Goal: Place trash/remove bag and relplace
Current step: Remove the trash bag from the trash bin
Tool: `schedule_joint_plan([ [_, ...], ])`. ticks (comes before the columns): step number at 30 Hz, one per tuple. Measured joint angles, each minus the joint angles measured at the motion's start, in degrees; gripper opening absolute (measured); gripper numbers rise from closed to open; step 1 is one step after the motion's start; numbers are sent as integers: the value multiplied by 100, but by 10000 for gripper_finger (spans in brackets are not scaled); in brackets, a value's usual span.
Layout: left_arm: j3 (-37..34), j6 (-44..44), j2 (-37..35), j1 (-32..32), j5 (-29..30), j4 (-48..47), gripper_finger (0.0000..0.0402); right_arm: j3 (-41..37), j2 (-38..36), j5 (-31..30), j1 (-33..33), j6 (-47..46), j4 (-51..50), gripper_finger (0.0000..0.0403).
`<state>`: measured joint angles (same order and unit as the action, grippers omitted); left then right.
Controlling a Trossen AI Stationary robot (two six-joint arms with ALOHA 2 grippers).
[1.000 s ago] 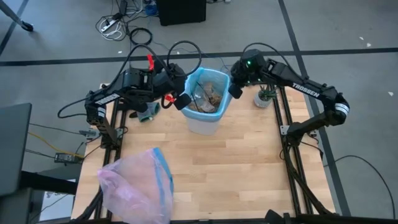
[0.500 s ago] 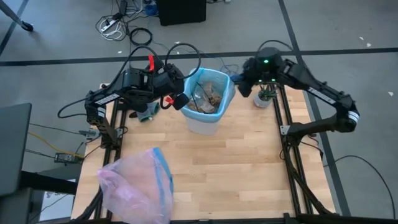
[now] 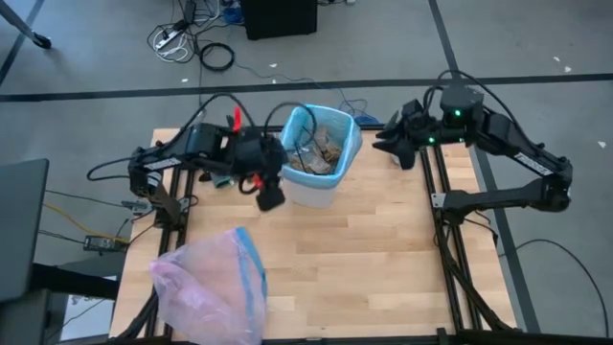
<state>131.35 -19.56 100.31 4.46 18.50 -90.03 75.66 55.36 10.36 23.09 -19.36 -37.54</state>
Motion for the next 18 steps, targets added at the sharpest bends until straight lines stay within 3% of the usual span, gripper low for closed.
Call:
schedule_joint_plan([
  [4,-9,-85,-5,412,-240,7,126,-1,-106,-591,-661,-214,117,173],
  [8,-199,-317,-15,526,308,9,126,0,-56,-868,-1151,-265,506,164],
  [15,-1120,-1042,-15,530,773,8,126,0,395,-1063,-1590,-432,584,153],
  [18,-1673,-1350,-23,519,655,15,126,-2,528,-1383,-1751,-336,181,149],
])
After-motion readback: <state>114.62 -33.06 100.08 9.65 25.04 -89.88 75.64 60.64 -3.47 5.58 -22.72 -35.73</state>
